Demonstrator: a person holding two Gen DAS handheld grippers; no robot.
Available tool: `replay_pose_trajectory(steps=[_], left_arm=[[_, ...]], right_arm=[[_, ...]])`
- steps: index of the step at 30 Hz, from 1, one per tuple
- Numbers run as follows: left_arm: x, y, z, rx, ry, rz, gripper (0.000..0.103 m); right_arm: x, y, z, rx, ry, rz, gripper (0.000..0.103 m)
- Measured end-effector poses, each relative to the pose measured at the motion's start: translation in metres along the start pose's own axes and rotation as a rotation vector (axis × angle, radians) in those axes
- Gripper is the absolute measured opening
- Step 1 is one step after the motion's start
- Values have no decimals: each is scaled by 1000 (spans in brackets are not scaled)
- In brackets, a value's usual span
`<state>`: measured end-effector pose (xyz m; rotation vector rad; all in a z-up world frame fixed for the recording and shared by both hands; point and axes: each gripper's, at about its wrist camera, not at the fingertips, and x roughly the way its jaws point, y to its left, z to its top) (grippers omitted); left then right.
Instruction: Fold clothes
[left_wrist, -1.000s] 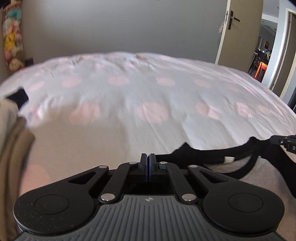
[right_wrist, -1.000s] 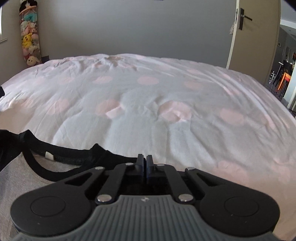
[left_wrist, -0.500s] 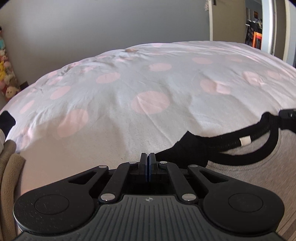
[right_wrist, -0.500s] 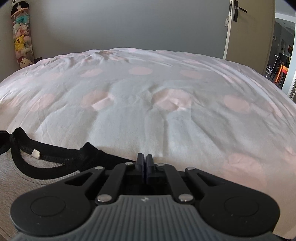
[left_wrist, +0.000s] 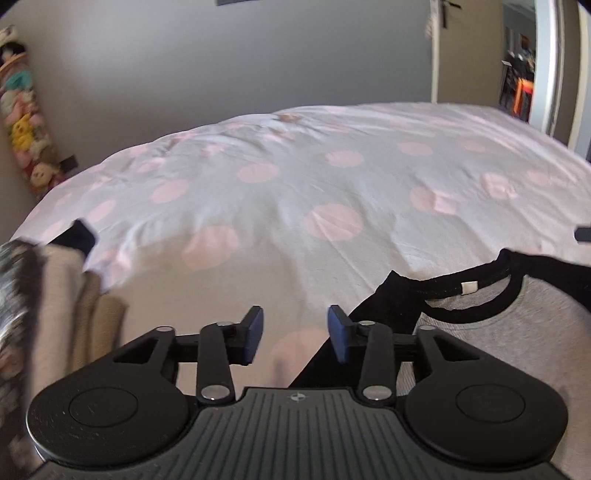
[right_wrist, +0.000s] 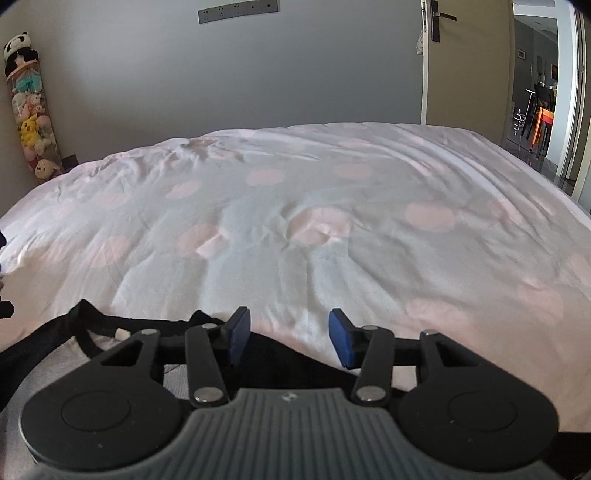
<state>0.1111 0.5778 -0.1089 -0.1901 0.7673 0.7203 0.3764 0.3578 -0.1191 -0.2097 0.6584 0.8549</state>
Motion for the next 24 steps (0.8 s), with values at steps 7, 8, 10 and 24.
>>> replay_pose_trajectory(steps=[7,8,10,24], left_arm=[[-99,57,-37,-1,44,64,41],[-113,67,-44,-1,54,82,41],[-142,89,-59,-1,57,123,41],[-241,187,-149,-108,201,183,46]], right_arm=[[-97,12,-58,39,44,72,51],[-111,16,-71,45,55,82,51],[-137,21,-97,62,83,98,51],[-204,50,-219,302,244,151,52]])
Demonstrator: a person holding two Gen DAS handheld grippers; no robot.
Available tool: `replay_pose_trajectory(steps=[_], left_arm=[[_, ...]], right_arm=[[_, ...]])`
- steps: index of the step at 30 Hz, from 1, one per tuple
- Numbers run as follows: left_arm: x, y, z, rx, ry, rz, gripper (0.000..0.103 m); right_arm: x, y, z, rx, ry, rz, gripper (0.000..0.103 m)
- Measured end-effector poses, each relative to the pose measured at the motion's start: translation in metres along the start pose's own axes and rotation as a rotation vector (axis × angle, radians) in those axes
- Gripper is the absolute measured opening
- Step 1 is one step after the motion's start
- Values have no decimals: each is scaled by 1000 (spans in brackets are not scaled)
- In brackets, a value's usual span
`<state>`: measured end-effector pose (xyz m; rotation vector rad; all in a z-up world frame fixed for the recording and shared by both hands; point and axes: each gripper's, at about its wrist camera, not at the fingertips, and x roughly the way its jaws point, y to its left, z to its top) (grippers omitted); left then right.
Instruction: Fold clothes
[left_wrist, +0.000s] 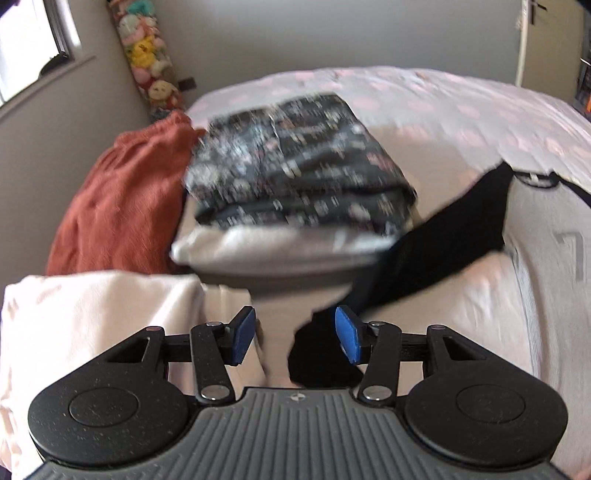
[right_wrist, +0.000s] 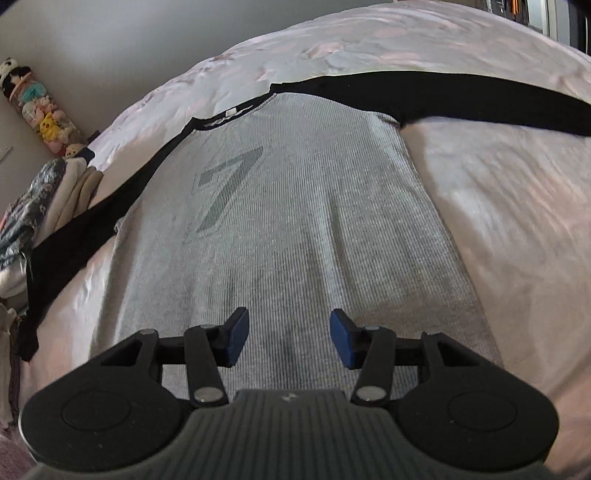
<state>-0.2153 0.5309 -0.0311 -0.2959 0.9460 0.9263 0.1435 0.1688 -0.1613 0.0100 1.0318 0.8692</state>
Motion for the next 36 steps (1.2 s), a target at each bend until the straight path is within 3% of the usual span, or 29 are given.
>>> replay_pose_trajectory(steps=[6,9,13,17,19,25,29,36], left_arm=[[38,-29,-29,135,55,-76,46],[64,-39,-37,175,101,-43,46],[95,-41,-42,147,186,-12,44],[99,-32,-41,54,214,-32,6],[89,-29,-37,57,204,-16,4],[24,-7,-5,-9,93,-65,3],[-23,7,29,-89,10,-112,3],[-88,-14,102,-174,-122,-218,3]], right_arm=[[14,-23,3,165,5,93,52],[17,-26,4,199,-7,119,53],[24,-25,5,197,-12,129,55],[27,-25,6,188,-22,137,58],[29,-24,7,174,-25,141,60],[31,-22,8,159,-30,151,63],[29,-22,7,160,-34,158,63],[26,-21,7,152,-43,175,62]])
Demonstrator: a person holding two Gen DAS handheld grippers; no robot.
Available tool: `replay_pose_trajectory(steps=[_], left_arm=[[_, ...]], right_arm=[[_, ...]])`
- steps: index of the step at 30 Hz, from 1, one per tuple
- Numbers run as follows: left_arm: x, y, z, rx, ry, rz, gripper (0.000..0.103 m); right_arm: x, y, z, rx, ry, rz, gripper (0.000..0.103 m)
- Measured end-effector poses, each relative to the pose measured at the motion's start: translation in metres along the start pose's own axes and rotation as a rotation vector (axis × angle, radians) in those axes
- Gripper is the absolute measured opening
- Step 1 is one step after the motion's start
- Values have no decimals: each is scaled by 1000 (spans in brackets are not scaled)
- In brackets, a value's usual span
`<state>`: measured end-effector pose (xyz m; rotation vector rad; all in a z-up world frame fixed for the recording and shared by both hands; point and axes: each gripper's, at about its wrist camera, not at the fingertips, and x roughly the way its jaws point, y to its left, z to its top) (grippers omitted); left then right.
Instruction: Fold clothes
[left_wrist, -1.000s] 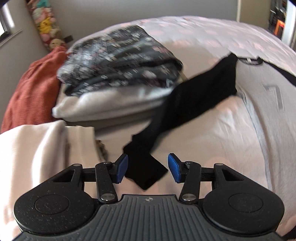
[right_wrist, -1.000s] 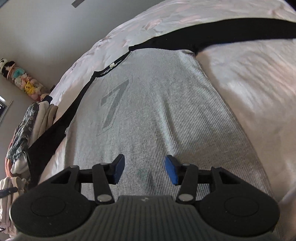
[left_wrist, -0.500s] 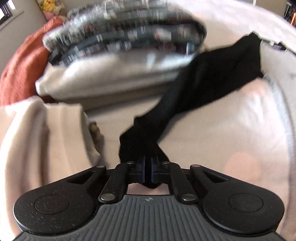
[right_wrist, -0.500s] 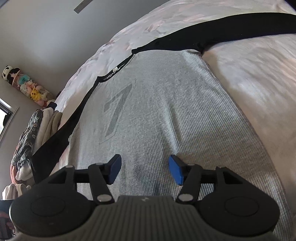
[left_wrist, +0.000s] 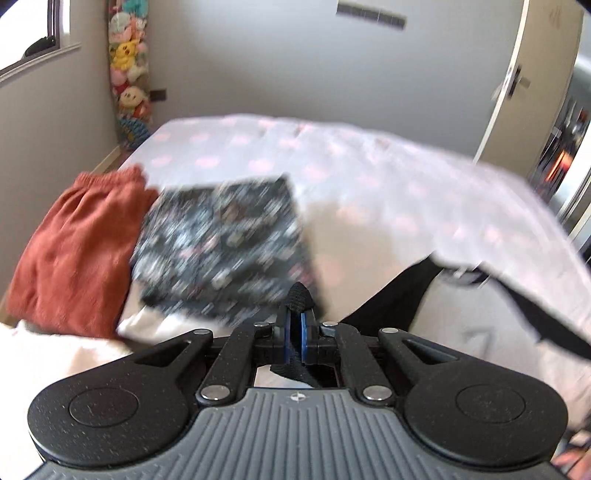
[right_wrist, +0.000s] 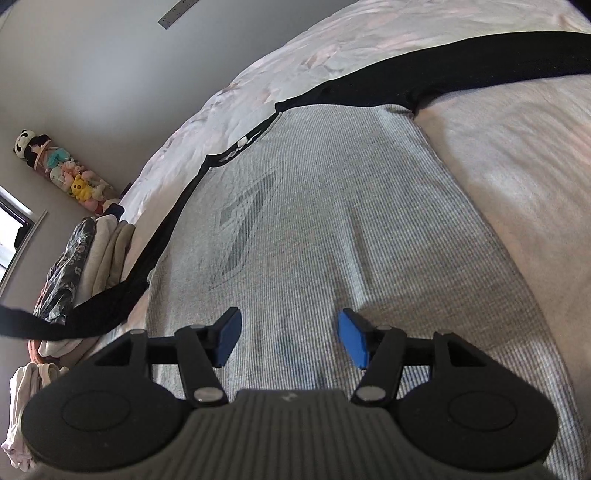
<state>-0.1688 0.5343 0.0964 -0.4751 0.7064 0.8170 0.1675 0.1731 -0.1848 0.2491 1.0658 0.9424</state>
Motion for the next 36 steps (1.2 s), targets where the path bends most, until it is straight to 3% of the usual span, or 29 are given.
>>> replay_pose_trajectory(steps=[8,15,18,22,29,36], left_arm=[[-21,-93,41,31,-77,-90,3],[-5,-195,57,119,-88,-223,3],[7,-240,59,171,-89,-264,3],[41,-293,54,224,-47,-310,3],[130,-363,23,314,93,-342,3],[230,-394,-11,353,245,-381,3]], right_arm=[[-14,10,0,-56,-42,12,62],[-25,13,4,-73,-86,23,62],[-26,20,9,-130,-79,-19,62],[-22,29,29,-281,-68,-140,57],[-5,28,90,-429,-122,-154,51],[42,4,116,-432,-117,-196,49]])
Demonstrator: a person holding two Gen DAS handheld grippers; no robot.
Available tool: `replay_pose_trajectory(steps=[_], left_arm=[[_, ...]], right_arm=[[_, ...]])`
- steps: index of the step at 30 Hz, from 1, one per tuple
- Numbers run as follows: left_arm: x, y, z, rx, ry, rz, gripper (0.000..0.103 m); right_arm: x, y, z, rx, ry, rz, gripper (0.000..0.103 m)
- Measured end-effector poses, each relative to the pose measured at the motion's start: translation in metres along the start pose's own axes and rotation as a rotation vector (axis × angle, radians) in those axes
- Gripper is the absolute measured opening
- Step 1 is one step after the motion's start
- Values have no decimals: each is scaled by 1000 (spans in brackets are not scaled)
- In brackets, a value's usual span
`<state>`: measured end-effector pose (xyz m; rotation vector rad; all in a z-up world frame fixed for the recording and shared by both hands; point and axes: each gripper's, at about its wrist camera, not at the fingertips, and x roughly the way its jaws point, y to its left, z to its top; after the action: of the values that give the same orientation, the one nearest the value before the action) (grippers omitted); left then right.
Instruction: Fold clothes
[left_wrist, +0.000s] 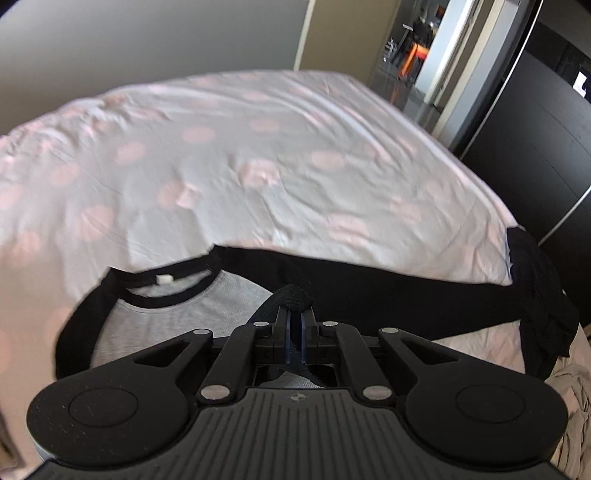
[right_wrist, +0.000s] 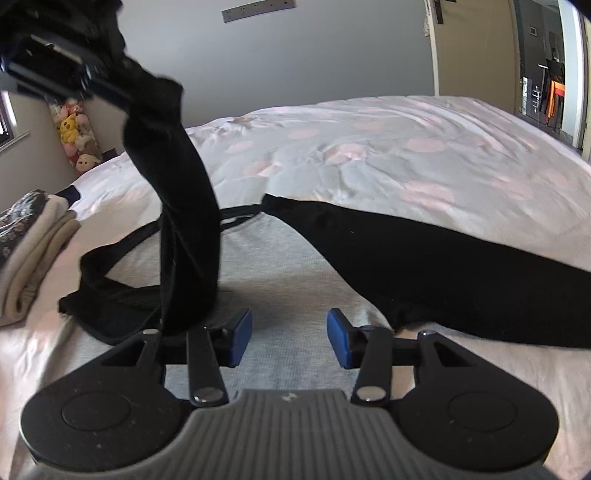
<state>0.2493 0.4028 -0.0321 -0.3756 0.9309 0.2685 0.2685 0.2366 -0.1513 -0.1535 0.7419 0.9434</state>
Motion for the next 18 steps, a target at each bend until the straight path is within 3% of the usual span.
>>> replay_pose_trajectory(steps=[5,10,13,18], left_arm=[[64,-2,-4,25,81,-78,3],[102,-16,-10,50,127,-163,4],[102,-19,-14,54,133,-203,15],[71,-5,-28,71,89,-174,17]], right_arm=[[16,-30,0,62,38,-47,48],[11,-54,5,145,-6,-105,48],[9,-62,5,173,-29,-141,48],[-2,-66,8,192,-84,-142,47]])
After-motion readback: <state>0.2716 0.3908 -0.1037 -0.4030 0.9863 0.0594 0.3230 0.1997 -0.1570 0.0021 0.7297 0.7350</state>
